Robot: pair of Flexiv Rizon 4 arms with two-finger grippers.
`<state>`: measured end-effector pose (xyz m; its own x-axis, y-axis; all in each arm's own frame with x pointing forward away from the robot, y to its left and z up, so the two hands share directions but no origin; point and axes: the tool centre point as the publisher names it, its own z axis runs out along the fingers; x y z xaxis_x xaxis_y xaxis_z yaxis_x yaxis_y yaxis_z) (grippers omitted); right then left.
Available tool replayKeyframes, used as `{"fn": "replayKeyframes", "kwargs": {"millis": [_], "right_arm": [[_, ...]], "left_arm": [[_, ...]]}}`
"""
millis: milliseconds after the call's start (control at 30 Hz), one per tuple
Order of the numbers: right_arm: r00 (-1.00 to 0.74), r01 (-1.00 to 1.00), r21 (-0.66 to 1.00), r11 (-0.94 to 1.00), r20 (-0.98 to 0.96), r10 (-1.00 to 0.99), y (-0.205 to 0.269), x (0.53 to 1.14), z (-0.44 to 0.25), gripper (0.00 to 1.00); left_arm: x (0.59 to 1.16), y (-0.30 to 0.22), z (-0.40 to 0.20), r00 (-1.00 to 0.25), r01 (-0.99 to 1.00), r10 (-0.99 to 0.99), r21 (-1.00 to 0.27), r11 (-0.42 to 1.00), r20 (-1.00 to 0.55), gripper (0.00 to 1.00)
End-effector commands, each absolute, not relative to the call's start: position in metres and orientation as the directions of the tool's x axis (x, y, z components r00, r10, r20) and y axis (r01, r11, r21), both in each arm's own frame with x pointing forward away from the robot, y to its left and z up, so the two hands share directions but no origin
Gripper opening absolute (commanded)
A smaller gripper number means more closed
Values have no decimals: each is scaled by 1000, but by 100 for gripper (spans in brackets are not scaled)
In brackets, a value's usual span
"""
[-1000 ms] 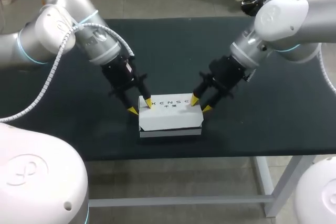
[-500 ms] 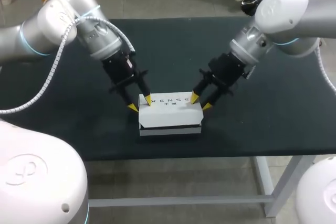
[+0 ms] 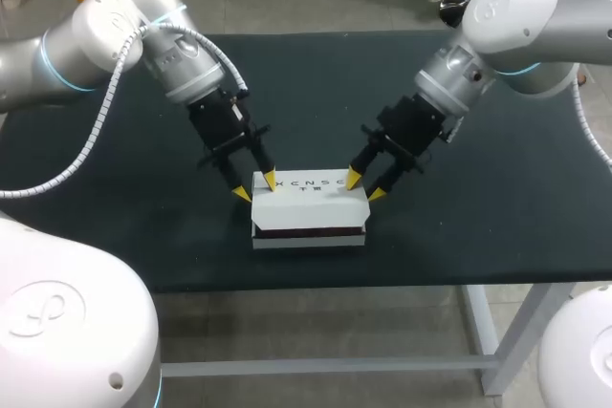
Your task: Assemble the packaging by folding the flat box into shape, placing the metal phone stand inside, and closing the box properly
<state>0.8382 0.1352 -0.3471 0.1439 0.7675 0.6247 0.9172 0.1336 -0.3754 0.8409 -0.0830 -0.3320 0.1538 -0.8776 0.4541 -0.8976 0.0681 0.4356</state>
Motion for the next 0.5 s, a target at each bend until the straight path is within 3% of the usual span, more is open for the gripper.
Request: {"fn": "replayKeyframes", "kwargs": {"millis": [33,500], "right_arm": [[147,907,-395,149,626,766,143,842,-345,45],[167,878,-447,174,624,764,148,845,-345,45]], "left_arm": [[845,-90,-331,156,-888,-880,455,74,448,49],[846,-90,-332,171,-851,-883,517,91,437,48]]}}
